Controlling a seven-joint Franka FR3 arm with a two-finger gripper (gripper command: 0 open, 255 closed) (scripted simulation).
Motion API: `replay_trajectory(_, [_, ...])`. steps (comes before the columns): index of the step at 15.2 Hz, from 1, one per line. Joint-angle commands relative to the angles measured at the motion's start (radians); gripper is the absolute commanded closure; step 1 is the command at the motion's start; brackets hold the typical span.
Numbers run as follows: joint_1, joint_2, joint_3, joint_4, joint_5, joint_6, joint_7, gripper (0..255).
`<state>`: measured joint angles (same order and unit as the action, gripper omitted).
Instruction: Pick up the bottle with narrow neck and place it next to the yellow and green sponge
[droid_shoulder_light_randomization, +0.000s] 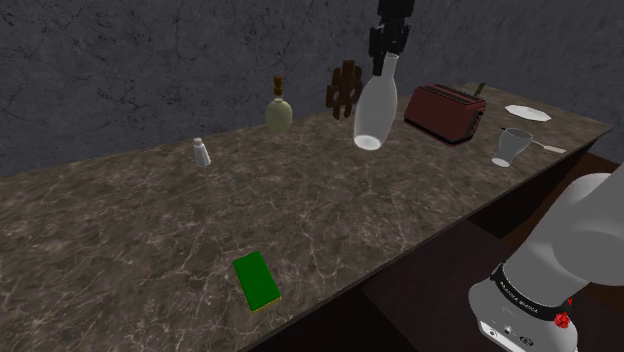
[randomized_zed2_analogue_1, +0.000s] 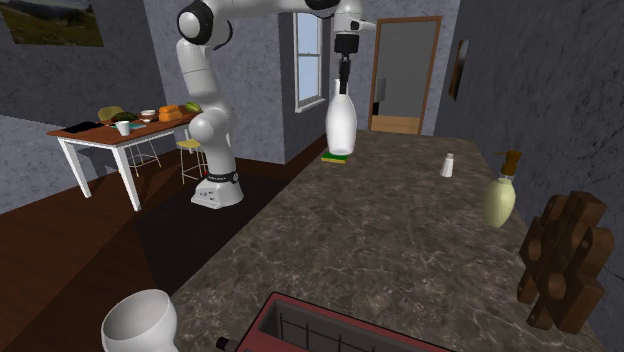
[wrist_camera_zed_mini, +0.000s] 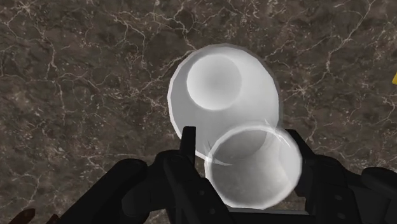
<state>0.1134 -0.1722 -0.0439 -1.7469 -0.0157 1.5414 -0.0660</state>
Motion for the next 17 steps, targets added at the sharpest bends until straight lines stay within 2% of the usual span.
replay_trajectory(1, [0.018,0.019,0.026,-0.003,0.006,0.022,0.045,255])
replay_trajectory(9, [0.095,0.123,0.121,0.027,0.019,0.096,0.216,255])
replay_trajectory(17, [0.178,0.286,0.199,0.139,0.003,0.146,0.38,255])
